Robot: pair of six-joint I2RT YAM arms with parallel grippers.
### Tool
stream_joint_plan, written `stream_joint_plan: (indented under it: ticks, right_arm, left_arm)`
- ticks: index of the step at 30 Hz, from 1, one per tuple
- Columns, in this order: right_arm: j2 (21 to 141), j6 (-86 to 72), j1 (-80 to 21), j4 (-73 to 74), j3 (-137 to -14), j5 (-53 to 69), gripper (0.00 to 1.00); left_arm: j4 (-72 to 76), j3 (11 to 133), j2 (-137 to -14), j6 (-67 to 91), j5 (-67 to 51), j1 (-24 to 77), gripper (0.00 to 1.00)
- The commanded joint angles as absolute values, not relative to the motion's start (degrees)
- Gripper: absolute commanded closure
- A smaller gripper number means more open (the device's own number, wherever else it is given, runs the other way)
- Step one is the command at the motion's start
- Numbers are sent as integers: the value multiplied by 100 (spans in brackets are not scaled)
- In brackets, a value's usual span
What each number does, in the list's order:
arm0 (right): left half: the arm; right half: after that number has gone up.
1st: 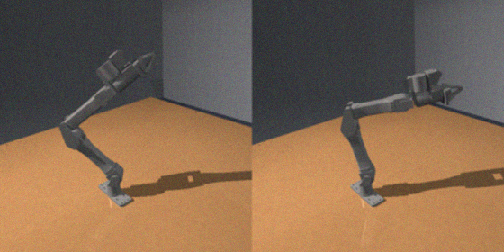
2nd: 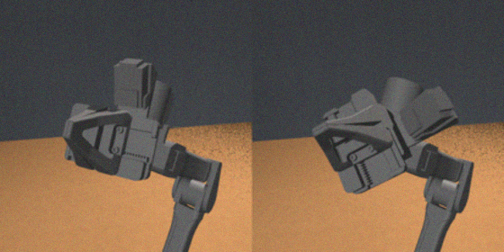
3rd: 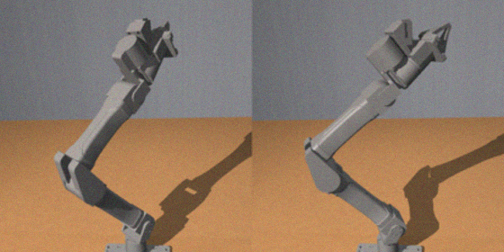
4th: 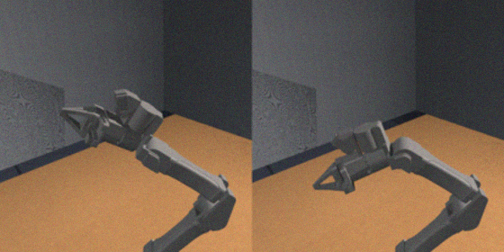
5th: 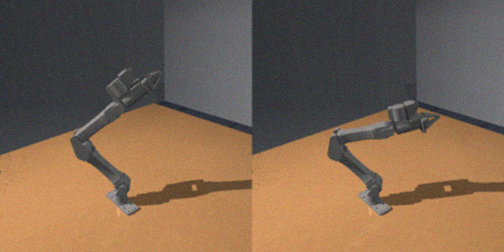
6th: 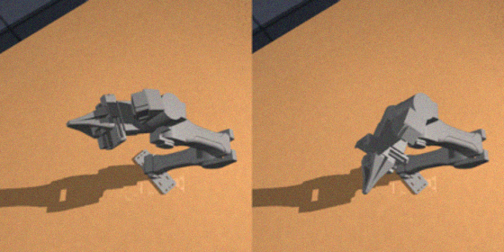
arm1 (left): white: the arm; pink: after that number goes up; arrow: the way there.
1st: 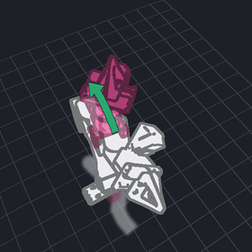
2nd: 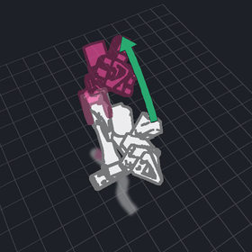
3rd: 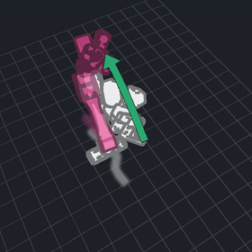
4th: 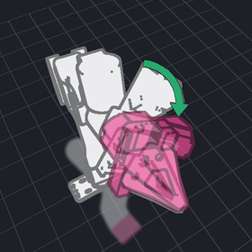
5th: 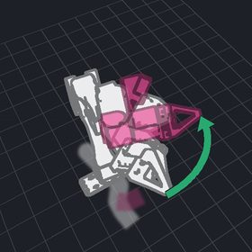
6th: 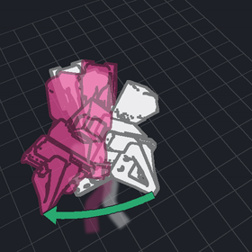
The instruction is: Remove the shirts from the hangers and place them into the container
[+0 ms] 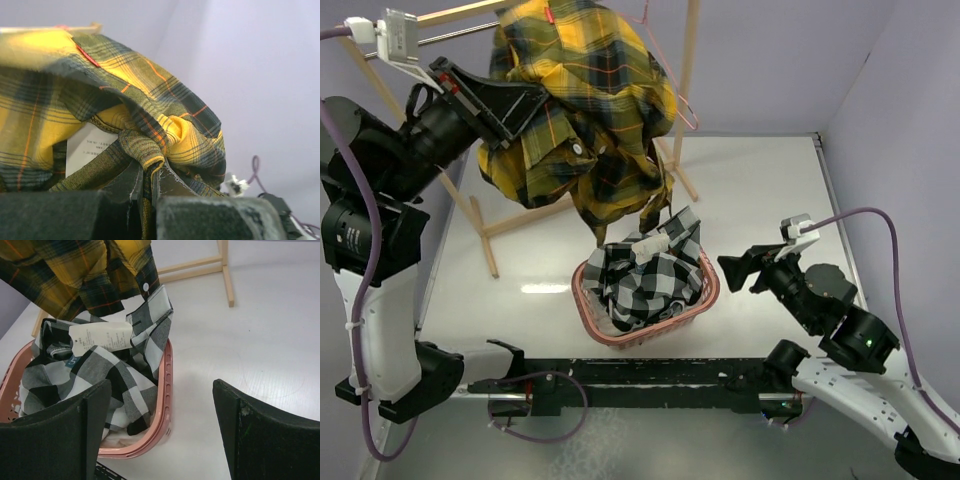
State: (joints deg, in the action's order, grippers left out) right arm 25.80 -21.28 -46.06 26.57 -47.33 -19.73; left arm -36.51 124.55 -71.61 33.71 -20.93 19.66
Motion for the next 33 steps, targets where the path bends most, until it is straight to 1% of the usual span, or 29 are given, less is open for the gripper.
stream_joint_plan:
  ticks: [1, 6, 11, 15, 19, 21, 25, 28, 33]
  right_arm:
    - [2549, -2154, -4607, 2403, -4824, -2193, 16]
    - [2625, -2179, -4606, 2380, -4841, -2194, 16]
    - [2703, -2177, -4605, 2490, -4948, -2238, 16]
    - [2585, -2172, -4606, 2556, -4988, -2288, 16]
    - [2494, -2173, -4606, 2581, -4979, -2300, 16]
    - [2503, -2163, -4605, 2626, -4998, -2312, 16]
    - [2516, -2172, -4610, 2648, -4999, -2353, 16]
    - [2534, -2187, -4610, 2620, -4954, -2352, 16]
    - [2566, -2213, -4605, 2617, -4913, -2363, 16]
  left_arm:
    - [-2463, 13513, -7345, 3868, -2751, 1971, 100]
    - [-2115, 14374, -7669, 4116, -2680, 1970, 100]
    - [-1835, 14517, -7876, 4472, -2867, 1969, 100]
    - [-2006, 14019, -7581, 4384, -2835, 1969, 100]
    - [-1699, 12730, -7018, 4425, -2824, 1969, 100]
    - [-1519, 12346, -6860, 4492, -2829, 1969, 100]
    - [-1260, 12221, -6877, 4734, -2994, 1969, 100]
    - [-1076, 12444, -7104, 5037, -3196, 1969, 100]
    - [-287, 12688, -7375, 6039, -3742, 1970, 100]
